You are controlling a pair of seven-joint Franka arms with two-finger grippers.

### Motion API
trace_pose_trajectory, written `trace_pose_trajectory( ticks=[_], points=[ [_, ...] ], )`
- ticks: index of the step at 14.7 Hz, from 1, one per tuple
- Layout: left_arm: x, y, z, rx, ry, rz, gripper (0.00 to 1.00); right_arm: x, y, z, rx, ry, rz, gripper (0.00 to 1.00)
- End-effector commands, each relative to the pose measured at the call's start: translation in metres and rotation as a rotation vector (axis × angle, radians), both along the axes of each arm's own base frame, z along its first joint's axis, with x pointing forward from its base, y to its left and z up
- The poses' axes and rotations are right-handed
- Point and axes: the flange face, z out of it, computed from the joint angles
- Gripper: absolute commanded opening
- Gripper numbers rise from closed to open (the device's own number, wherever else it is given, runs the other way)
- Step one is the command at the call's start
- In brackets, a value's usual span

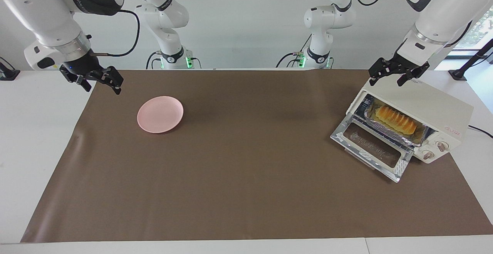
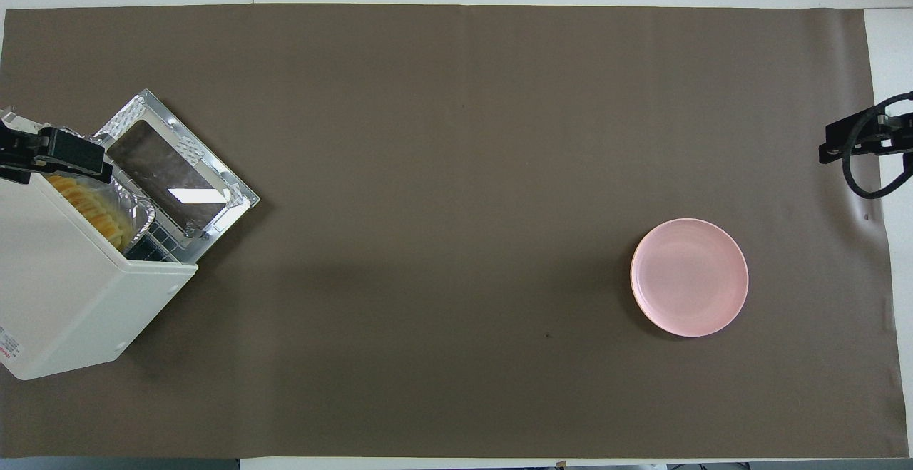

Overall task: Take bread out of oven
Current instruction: 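Lower the left gripper onto the foil tray inside the toaster oven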

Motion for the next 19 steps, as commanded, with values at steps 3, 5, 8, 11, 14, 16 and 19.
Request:
trace_pose_trajectory(
  ticks=[3, 5, 8, 11, 14, 16, 19],
  points=[
    [-0.002, 0.005, -0.009, 0.011, 0.046, 0.045, 1.00, -0.007, -0.001, 0.001, 0.007, 0.010, -0.006, 1.00],
    [0.010, -0.003, -0.021, 0.029, 0.066, 0.145, 1.00, -0.007, -0.001, 0.002, 0.007, 0.008, -0.006, 1.00],
    [0.032, -0.017, -0.035, 0.107, 0.122, 0.171, 1.00, -0.007, -0.001, 0.002, 0.007, 0.008, -0.006, 1.00],
    [0.063, -0.022, -0.053, 0.137, 0.144, 0.310, 1.00, -0.007, -0.001, 0.002, 0.007, 0.008, -0.006, 1.00],
    [0.087, -0.024, -0.080, 0.198, 0.147, 0.382, 1.00, -0.007, -0.001, 0.002, 0.007, 0.008, -0.006, 1.00],
    [0.096, -0.025, -0.097, 0.246, 0.134, 0.465, 1.00, -0.007, -0.001, 0.002, 0.007, 0.008, -0.006, 1.00],
    [0.105, -0.029, -0.128, 0.367, 0.130, 0.550, 1.00, -0.007, -0.001, 0.002, 0.007, 0.008, -0.006, 1.00]
  ],
)
